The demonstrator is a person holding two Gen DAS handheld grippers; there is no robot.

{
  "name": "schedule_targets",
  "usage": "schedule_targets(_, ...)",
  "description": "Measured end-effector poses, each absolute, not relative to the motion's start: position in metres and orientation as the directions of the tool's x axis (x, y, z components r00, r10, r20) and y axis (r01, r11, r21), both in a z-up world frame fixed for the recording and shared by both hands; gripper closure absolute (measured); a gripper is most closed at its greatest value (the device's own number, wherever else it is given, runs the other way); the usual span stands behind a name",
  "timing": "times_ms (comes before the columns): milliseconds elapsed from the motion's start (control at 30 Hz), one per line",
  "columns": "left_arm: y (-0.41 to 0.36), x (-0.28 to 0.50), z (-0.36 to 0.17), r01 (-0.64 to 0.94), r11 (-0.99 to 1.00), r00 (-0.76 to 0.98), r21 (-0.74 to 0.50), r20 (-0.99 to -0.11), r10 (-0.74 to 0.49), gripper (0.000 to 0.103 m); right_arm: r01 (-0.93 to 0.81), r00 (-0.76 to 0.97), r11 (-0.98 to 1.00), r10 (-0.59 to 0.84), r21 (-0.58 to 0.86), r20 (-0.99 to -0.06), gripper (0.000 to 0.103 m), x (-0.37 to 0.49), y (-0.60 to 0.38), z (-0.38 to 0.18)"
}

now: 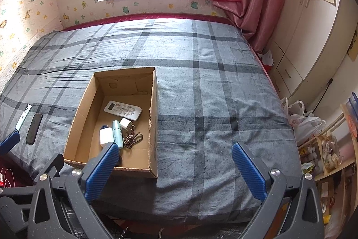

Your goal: Organize rigid objects

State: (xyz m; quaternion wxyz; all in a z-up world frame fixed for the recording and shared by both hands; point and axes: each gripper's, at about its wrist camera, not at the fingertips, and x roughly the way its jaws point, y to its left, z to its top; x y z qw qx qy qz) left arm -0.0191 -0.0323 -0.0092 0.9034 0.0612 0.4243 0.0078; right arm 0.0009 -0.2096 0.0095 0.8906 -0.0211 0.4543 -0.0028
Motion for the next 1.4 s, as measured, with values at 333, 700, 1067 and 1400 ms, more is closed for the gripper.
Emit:
schedule_targets(333, -0.035, -0.015, -0.02, 0.047, 0.993, 0.618, 0.113, -0.784, 0.06, 0.0, -0.014, 0.564, 0.999, -0.023, -0.037, -0.825, 0.0, 0.005, -0.209, -0.002)
schedule_targets(700, -0.036, -0.014, -0.025, 0.044, 0.993, 0.609, 0.114, -0.791, 0.063, 0.0, -0.011, 0.558, 1.0, -0.018, -0.029, -0.83, 0.0, 0.006, -0.21, -0.007)
schedule_targets(1067, -0.039, -0.015, -0.025, 0.045, 0.992, 0.61, 0.117, -0.79, 0.065, 0.0, -0.012, 0.557, 1.0, -0.012, -0.023, -0.83, 0.0, 0.005, -0.21, -0.007)
schedule_targets(1400, -0.041, -0.014, -0.026, 0.064, 0.992, 0.612, 0.113, -0.789, 0.051, 0.0, -0.011, 0.556, 0.999, -0.02, -0.031, -0.831, 0.0, 0.005, -0.211, -0.006)
